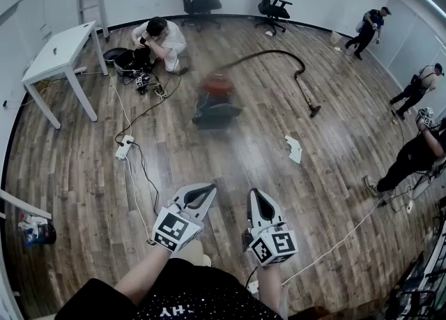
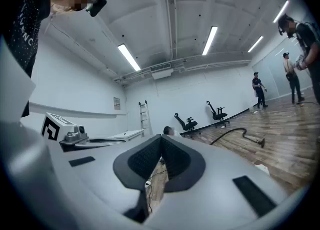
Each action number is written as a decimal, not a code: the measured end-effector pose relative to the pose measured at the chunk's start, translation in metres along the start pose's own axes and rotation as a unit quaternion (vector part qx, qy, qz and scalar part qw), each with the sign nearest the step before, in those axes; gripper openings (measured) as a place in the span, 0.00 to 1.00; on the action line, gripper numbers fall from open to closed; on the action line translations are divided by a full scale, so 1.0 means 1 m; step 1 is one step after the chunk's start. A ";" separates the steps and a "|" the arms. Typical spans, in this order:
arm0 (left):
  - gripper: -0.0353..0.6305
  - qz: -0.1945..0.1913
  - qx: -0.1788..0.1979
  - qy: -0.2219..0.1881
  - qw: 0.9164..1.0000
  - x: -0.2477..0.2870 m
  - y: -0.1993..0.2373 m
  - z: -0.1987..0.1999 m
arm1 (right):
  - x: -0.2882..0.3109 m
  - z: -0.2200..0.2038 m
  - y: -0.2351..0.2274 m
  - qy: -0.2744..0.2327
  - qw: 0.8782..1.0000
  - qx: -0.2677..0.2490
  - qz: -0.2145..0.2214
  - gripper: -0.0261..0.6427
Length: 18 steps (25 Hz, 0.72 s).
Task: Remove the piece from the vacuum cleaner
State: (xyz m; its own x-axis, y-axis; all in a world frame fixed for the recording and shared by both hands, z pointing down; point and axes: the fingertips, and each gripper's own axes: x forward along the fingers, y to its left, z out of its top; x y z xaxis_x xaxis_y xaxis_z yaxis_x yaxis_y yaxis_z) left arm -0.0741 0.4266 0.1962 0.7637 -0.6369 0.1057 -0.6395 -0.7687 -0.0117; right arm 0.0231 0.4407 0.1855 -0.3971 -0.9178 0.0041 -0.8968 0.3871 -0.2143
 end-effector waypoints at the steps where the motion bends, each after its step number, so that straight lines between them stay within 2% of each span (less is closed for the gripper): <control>1: 0.06 0.001 -0.001 0.002 1.000 0.001 0.002 -0.003 | 0.001 -0.003 -0.001 0.001 1.000 0.001 0.001 0.06; 8: 0.06 0.011 0.000 0.016 1.000 0.024 0.033 -0.016 | 0.028 -0.014 -0.018 0.013 1.000 0.001 0.010 0.06; 18: 0.06 -0.004 -0.009 0.013 1.000 0.109 0.100 -0.006 | 0.113 0.000 -0.074 0.029 1.000 -0.003 0.007 0.06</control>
State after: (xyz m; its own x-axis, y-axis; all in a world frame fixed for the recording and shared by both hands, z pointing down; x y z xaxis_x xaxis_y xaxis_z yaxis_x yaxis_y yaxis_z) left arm -0.0556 0.2812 0.2129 0.7662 -0.6291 0.1312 -0.6353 -0.7722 0.0072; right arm 0.0441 0.3083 0.2017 -0.4195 -0.9059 0.0576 -0.8925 0.3999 -0.2088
